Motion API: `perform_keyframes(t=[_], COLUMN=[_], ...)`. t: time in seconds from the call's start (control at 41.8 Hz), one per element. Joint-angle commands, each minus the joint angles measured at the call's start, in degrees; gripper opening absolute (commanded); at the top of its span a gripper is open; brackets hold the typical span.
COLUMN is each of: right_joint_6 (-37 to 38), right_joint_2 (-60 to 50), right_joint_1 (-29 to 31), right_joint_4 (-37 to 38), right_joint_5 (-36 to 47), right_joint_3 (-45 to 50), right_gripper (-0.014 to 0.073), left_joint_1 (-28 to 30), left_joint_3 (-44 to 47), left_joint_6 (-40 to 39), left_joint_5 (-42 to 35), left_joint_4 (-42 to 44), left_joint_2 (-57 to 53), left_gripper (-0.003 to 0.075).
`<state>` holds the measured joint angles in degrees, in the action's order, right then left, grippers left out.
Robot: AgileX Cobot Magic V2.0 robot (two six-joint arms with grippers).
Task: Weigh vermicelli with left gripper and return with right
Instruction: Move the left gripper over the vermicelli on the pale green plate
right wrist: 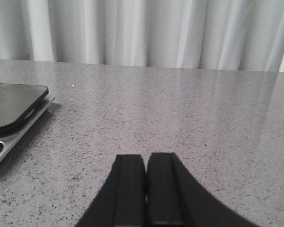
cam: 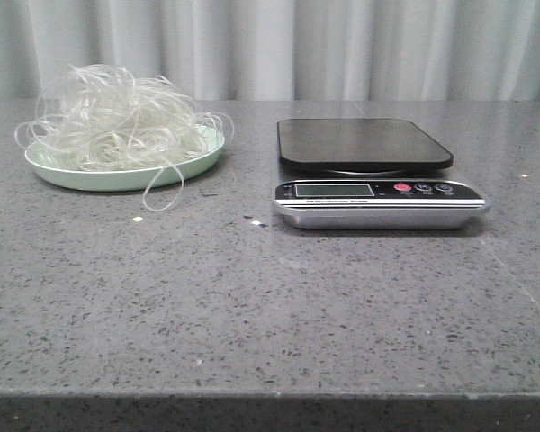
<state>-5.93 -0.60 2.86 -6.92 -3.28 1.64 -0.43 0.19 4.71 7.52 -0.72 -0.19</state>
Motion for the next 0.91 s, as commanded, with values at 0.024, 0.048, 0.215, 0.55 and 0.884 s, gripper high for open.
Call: perform_keyframes(t=[0.024, 0.048, 0.215, 0.55, 0.884], right_joint_6=[0.1, 0.1, 0.1, 0.1, 0.1], right_joint_2=[-0.9, -0.9, -0.9, -0.9, -0.9], right_joint_1=[0.3, 0.3, 0.3, 0.3, 0.3], right_joint_4=[0.5, 0.5, 0.5, 0.5, 0.5], right_joint_5=[4.7, 4.7, 4.7, 4.7, 4.8], right_joint_3=[-0.5, -0.5, -0.5, -0.5, -0.5], right_gripper=[0.0150, 0.0150, 0.0150, 0.0150, 0.0150], left_joint_1=[0.2, 0.2, 0.2, 0.2, 0.2], left_joint_3=[0.3, 0.3, 0.3, 0.3, 0.3], left_joint_6=[0.0, 0.0, 0.0, 0.0, 0.0], left_joint_5=[-4.4, -4.4, -4.4, -6.6, -11.0], left_joint_4=[-0.3, -0.3, -0.3, -0.3, -0.3], left_joint_2=[-1.3, -1.3, -1.3, -1.3, -1.3], left_gripper=[0.0136, 0.0136, 0.0136, 0.0137, 0.0136])
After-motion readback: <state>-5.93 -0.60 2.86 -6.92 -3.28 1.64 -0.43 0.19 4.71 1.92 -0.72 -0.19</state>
